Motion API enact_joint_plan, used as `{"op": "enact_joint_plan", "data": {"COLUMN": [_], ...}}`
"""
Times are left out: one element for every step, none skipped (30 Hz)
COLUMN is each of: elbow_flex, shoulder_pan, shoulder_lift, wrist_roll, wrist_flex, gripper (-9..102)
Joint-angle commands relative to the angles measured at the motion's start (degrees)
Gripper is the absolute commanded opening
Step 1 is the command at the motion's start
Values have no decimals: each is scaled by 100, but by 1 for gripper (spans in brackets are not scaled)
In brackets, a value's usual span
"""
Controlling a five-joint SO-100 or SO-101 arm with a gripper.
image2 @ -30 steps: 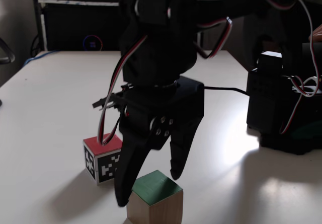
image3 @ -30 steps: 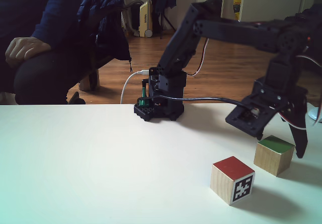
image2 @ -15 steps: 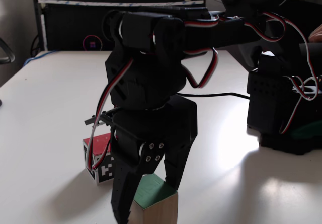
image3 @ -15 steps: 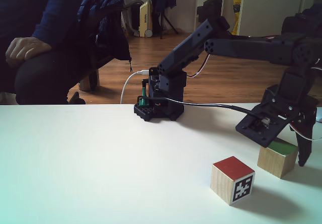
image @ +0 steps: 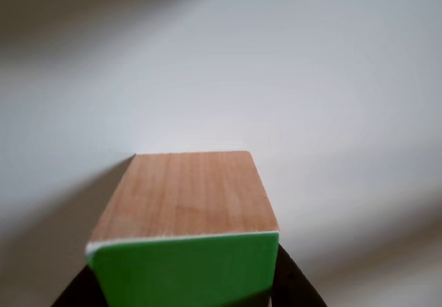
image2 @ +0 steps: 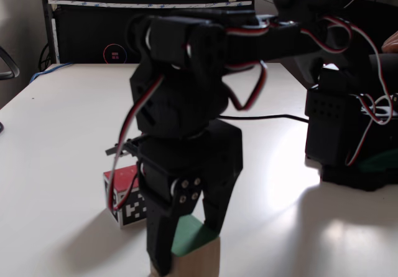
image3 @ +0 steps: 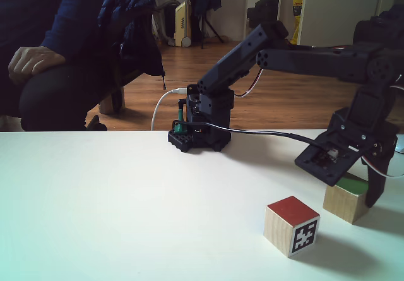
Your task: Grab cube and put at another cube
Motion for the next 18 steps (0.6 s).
{"op": "enact_joint_plan", "data": {"elbow_flex": [-9,0,9,9,9,0,0,0,9,26,44,62,70,97,114,141,176,211], "shoulder_pan": [88,97,105,123,132,141,149,149,149,149,149,149,149,132,123,105,88,79], "shoulder_lift": [53,53,53,53,53,62,70,88,123,158,211,255,316,378,448,527,606,703], "wrist_roll": [44,44,53,70,88,114,132,141,167,176,185,202,229,246,272,299,316,352], "wrist_flex": [35,35,35,35,35,35,35,35,35,35,35,35,35,35,35,35,35,35], "gripper": [25,24,23,22,20,19,18,18,16,16,15,14,13,12,12,11,11,11]}}
